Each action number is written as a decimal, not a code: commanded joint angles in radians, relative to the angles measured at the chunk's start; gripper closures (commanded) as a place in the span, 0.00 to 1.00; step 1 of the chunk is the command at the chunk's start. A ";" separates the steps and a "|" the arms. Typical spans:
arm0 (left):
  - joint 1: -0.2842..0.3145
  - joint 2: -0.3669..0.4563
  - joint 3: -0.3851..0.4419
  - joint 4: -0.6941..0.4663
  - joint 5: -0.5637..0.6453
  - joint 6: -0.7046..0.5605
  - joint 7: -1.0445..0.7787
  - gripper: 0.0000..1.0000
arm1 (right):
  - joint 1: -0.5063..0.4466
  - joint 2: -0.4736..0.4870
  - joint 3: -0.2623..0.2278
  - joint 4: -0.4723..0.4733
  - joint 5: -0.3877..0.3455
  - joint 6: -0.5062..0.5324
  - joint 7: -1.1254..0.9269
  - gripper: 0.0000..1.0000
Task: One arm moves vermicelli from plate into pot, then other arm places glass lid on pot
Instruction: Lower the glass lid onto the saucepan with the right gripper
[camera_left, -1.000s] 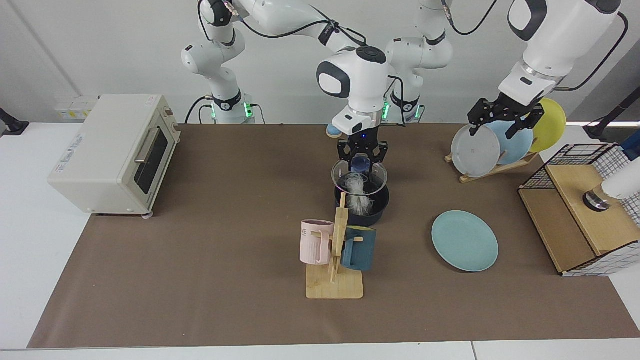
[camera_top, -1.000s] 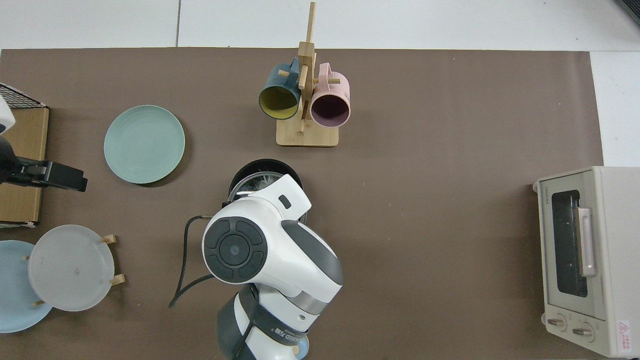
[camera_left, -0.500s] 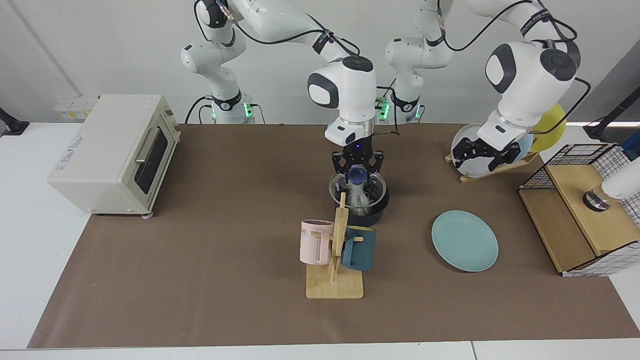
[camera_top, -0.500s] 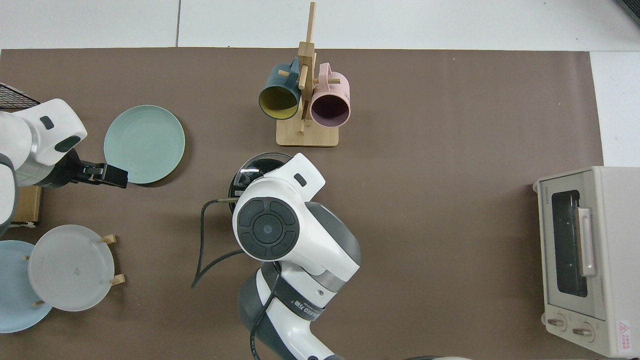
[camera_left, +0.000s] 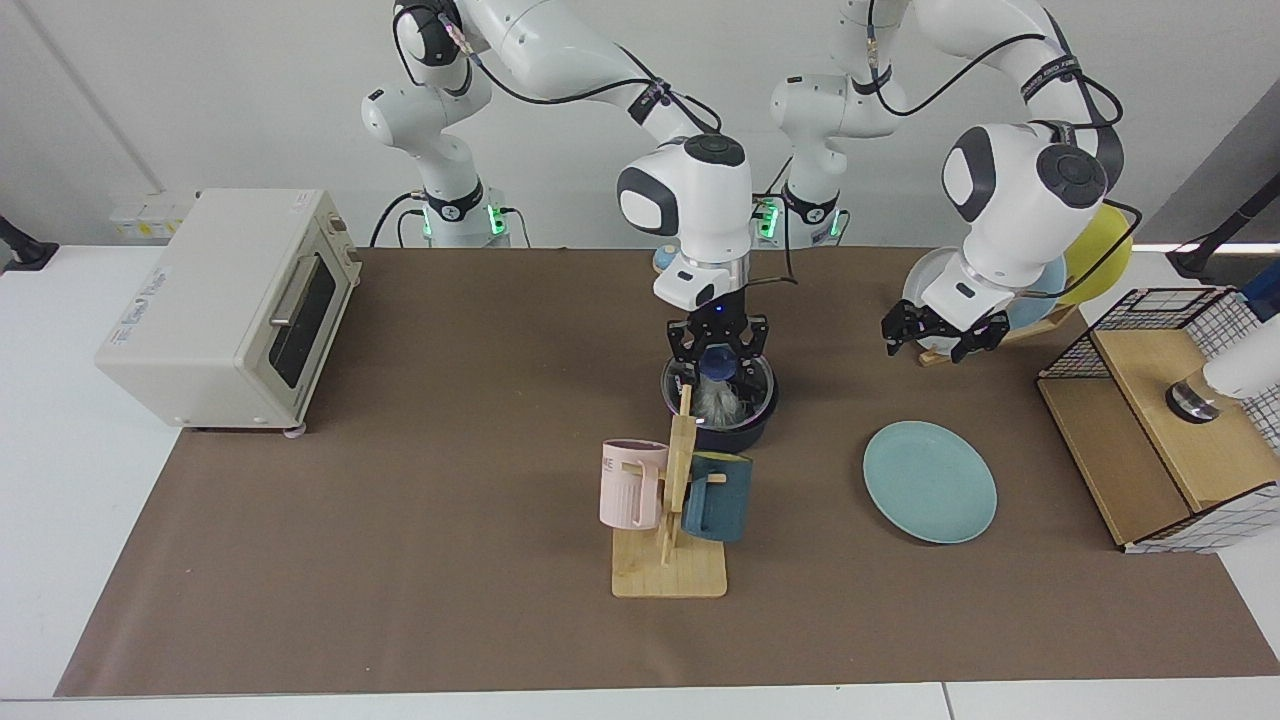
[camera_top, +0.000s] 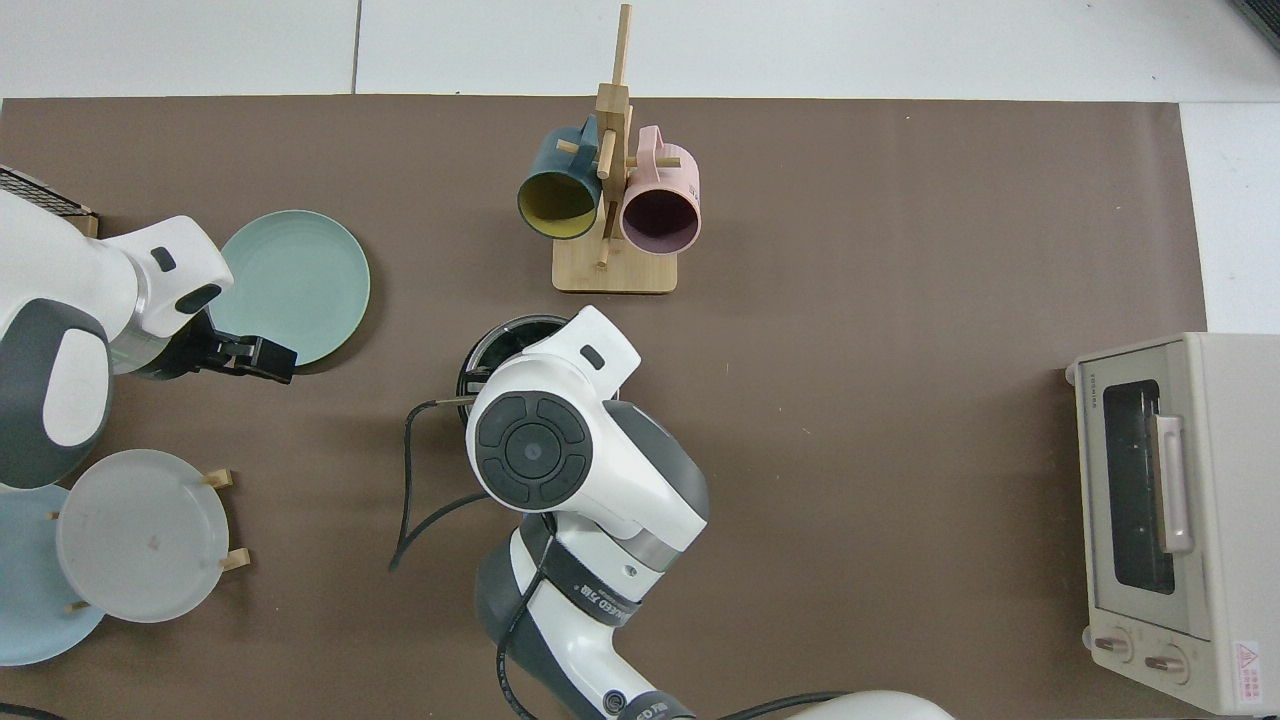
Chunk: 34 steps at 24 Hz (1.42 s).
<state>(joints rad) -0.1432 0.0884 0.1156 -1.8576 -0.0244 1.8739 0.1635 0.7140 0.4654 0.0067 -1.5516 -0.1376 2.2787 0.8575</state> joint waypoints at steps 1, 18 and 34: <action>-0.003 -0.010 0.021 0.000 0.001 0.011 0.025 0.00 | -0.007 0.003 0.010 0.027 0.049 -0.044 -0.006 1.00; -0.006 -0.015 0.021 0.179 0.000 -0.177 0.024 0.00 | 0.024 0.009 0.013 0.058 0.029 -0.174 -0.020 1.00; -0.004 -0.015 0.021 0.178 0.000 -0.168 0.019 0.00 | 0.019 0.084 0.015 0.189 0.021 -0.243 -0.023 1.00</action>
<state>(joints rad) -0.1407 0.0754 0.1293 -1.6870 -0.0244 1.7179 0.1769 0.7478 0.5205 0.0158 -1.4134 -0.1106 2.0422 0.8573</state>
